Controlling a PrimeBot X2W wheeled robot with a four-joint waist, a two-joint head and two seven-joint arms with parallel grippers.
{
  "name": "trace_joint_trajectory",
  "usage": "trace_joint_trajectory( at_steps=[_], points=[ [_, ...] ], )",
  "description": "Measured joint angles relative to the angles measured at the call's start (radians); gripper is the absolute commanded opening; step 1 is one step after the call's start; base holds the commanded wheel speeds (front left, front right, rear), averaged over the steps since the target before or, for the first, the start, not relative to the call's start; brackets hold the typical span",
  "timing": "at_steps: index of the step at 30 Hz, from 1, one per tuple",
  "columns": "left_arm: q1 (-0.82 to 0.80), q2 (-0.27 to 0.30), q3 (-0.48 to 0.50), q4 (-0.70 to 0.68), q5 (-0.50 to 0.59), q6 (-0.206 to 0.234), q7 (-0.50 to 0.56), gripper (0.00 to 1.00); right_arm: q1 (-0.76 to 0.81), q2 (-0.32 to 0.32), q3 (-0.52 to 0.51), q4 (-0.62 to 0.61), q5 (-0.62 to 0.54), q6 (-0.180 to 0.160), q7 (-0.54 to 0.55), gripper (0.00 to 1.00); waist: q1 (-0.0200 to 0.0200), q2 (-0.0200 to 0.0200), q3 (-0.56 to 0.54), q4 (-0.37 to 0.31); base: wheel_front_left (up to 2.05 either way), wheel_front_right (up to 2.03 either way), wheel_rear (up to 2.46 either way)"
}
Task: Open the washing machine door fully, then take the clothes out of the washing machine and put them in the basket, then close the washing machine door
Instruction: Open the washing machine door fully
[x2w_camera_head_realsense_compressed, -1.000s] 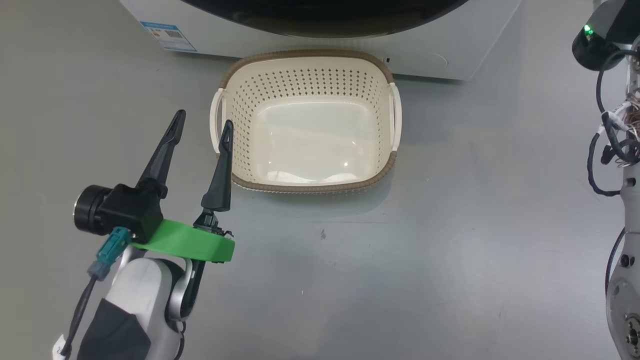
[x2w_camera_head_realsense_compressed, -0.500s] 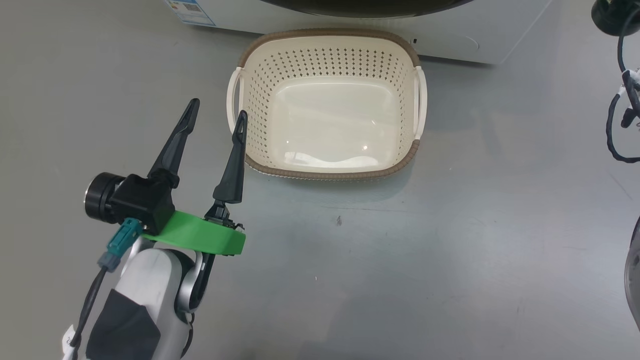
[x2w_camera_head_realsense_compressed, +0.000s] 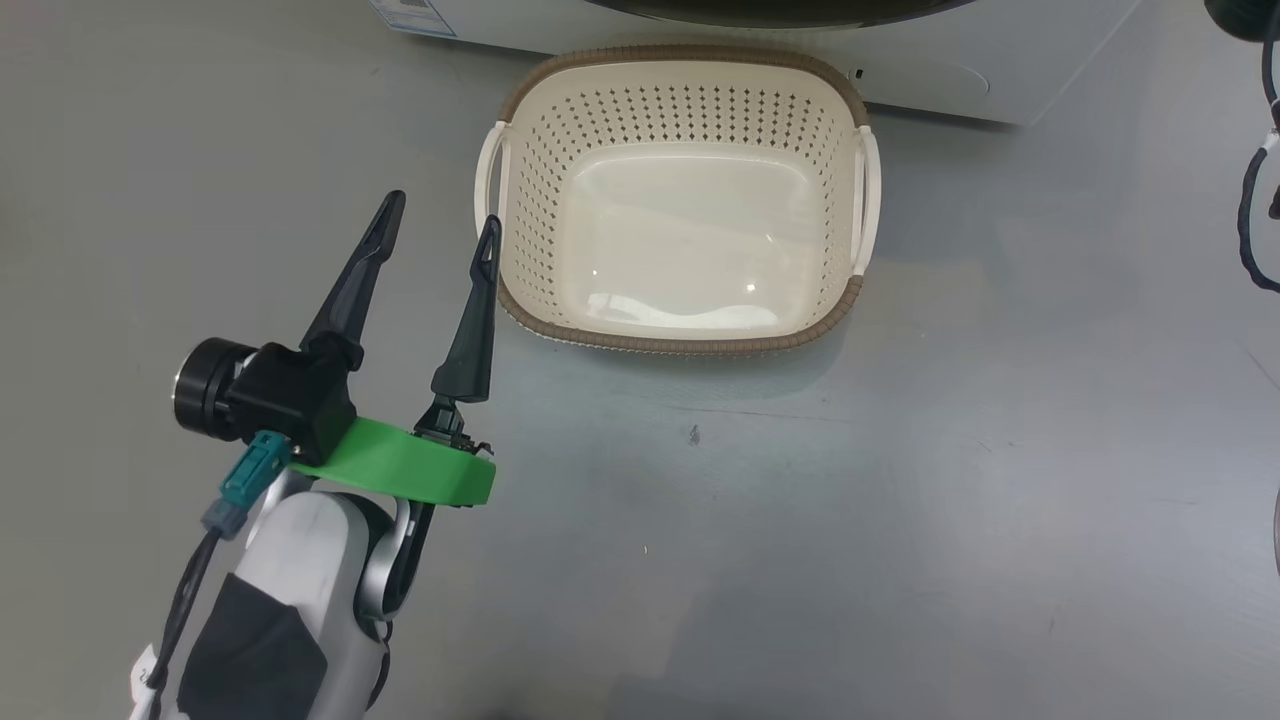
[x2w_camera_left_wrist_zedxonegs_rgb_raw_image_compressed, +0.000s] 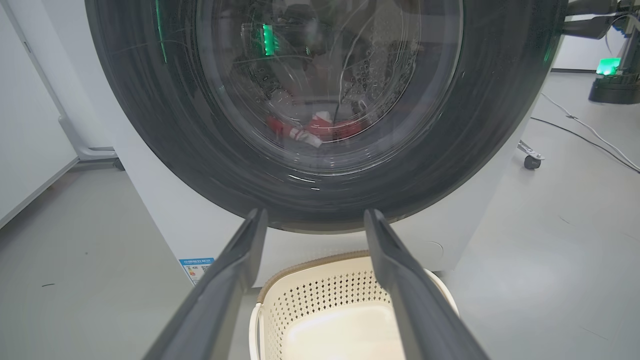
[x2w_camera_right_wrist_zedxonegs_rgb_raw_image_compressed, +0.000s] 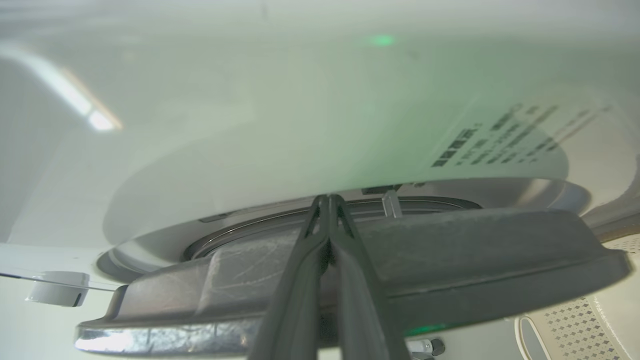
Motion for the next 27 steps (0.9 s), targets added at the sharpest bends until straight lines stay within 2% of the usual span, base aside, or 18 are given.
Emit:
trace_joint_trajectory(
  at_steps=[13, 27],
  points=[
    [-0.001, -0.013, 0.008, 0.006, 0.008, -0.008, 0.000, 1.00, -0.010, -0.012, 0.002, 0.052, 0.028, 0.036, 0.075, 0.00, 0.0000, 0.0000, -0.005, -0.001, 0.00, 0.00, 0.00],
    [-0.001, -0.018, 0.012, 0.028, 0.019, -0.017, 0.000, 1.00, 0.023, -0.003, 0.013, 0.109, 0.081, 0.091, 0.197, 0.00, 0.0000, 0.0000, -0.042, -0.020, 0.00, 0.00, 0.00]
  ],
)
